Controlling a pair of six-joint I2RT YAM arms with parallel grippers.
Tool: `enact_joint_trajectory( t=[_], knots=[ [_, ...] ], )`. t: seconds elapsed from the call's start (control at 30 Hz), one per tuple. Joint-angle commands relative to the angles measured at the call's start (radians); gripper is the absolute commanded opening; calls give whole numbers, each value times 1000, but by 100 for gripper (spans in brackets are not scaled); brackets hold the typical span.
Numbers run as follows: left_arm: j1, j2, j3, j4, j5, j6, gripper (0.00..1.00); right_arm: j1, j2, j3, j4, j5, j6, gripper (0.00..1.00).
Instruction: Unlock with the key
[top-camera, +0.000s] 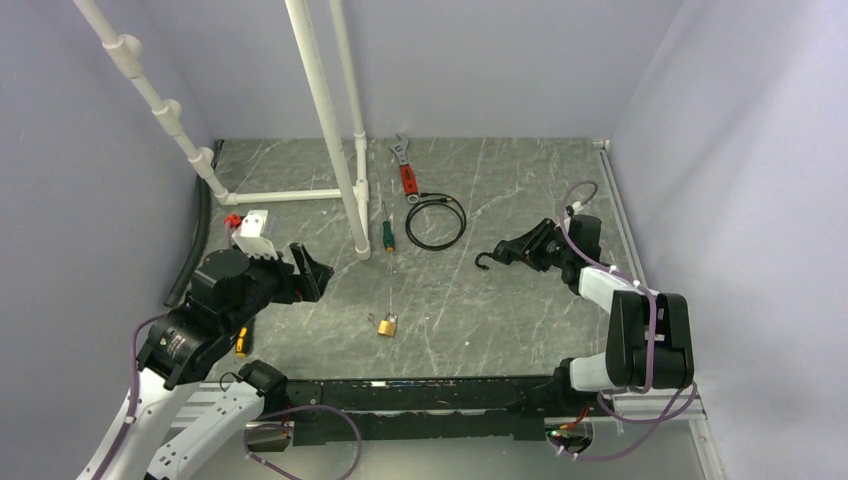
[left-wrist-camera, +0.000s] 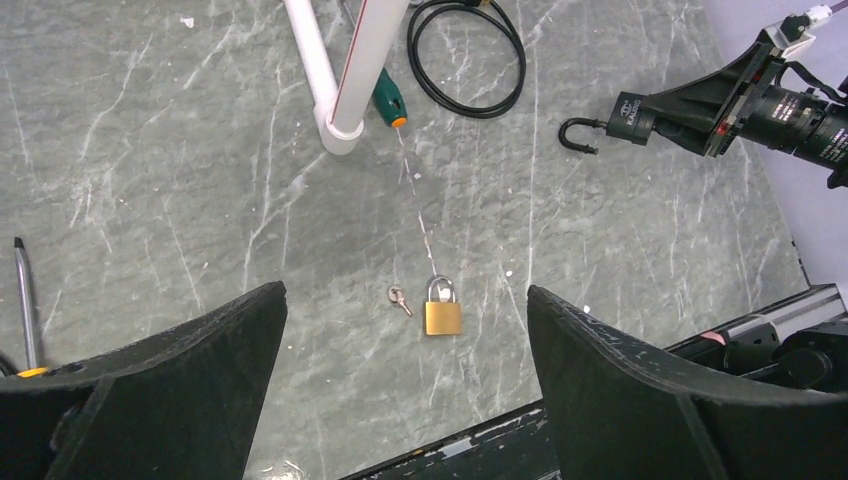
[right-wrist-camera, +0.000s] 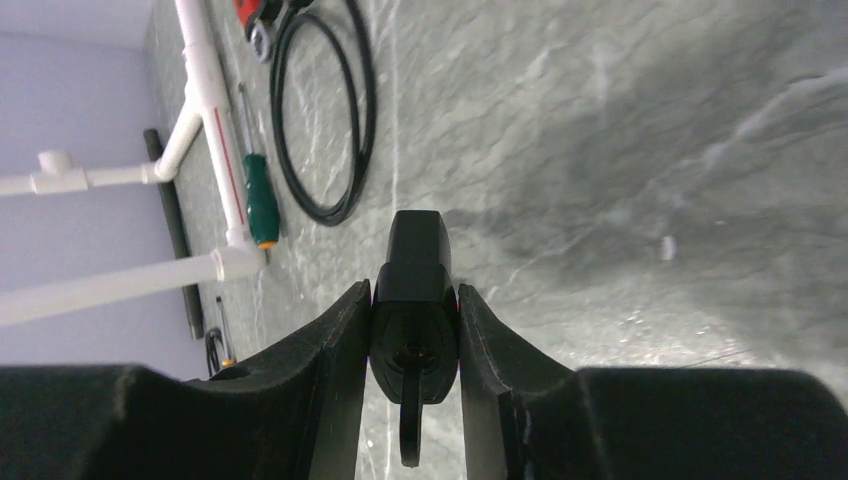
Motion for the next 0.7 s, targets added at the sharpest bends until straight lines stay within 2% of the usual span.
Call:
enact_joint_trajectory(
  t=[0.0,0.27,0.33,0.43,0.53,0.67],
  knots=[
    [0,1,8,1,-17,32,93,-20,36,-16,189,14,46,0],
    [0,-17,-3,0,-9,32,93,-23,95,-13,151,140,5,0],
    [0,-15,-2,-2,-5,32,93,-25,101,-13,138,156,2,4],
    [0,-15,-2,-6,-2,31,93,-26,89,-14,118,185,-3,18],
    [0,-21,-3,-5,-4,29,93,-26,54,-21,98,217,-10,36],
    [0,-24,-5,-5,-6,26,93,-26,12,-26,75,238,-17,50]
  ],
)
